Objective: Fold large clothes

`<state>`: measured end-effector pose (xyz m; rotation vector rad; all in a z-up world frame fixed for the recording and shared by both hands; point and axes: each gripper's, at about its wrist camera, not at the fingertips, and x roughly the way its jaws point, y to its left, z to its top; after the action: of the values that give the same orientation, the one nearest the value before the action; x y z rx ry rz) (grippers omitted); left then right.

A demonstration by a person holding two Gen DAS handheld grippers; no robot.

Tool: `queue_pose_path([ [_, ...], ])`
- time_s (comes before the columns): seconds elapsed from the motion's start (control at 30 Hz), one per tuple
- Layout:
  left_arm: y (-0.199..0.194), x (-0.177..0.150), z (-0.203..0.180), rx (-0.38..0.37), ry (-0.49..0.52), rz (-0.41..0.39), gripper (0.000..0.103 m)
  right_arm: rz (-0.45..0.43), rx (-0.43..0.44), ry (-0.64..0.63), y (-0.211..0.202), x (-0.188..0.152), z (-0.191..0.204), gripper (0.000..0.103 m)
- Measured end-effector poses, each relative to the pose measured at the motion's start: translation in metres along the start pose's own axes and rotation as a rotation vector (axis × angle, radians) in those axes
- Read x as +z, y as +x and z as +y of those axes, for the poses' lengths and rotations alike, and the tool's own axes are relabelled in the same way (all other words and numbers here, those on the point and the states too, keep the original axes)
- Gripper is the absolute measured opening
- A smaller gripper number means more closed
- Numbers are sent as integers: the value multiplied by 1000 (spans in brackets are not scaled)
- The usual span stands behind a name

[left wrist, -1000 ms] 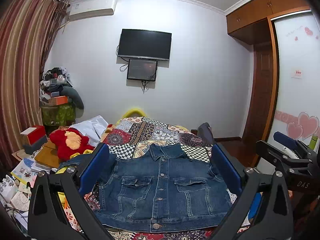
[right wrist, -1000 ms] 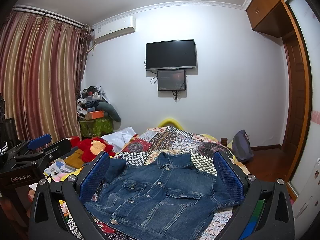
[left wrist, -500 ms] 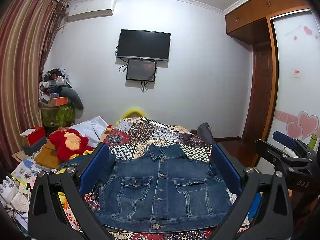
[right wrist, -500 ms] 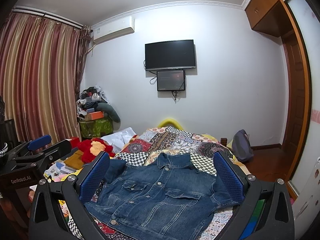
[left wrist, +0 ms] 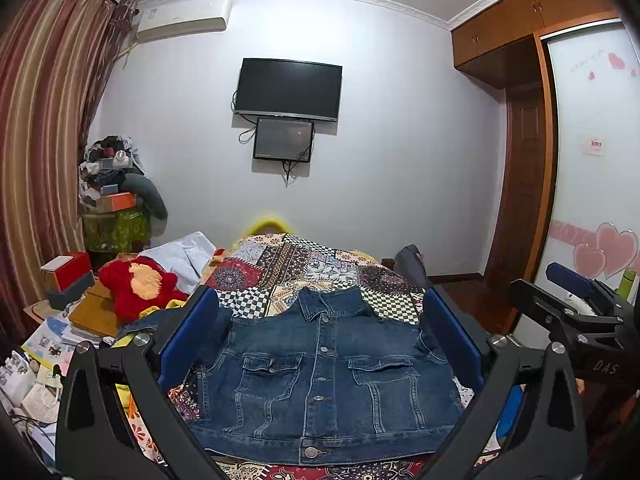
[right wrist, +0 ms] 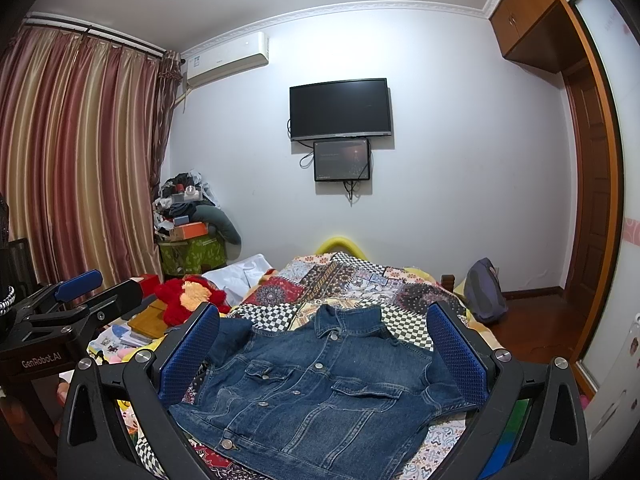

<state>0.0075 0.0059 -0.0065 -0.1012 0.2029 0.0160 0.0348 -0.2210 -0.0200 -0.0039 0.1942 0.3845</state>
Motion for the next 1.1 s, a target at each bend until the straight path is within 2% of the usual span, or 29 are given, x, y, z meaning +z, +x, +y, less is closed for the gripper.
queue_pose_path([
  [0.73, 6, -3, 3, -3, -10, 11, 103, 19, -4, -3, 8, -9, 5, 103],
  [1.1, 31, -3, 21, -3, -20, 36, 103, 61, -6, -10, 40, -7, 7, 103],
])
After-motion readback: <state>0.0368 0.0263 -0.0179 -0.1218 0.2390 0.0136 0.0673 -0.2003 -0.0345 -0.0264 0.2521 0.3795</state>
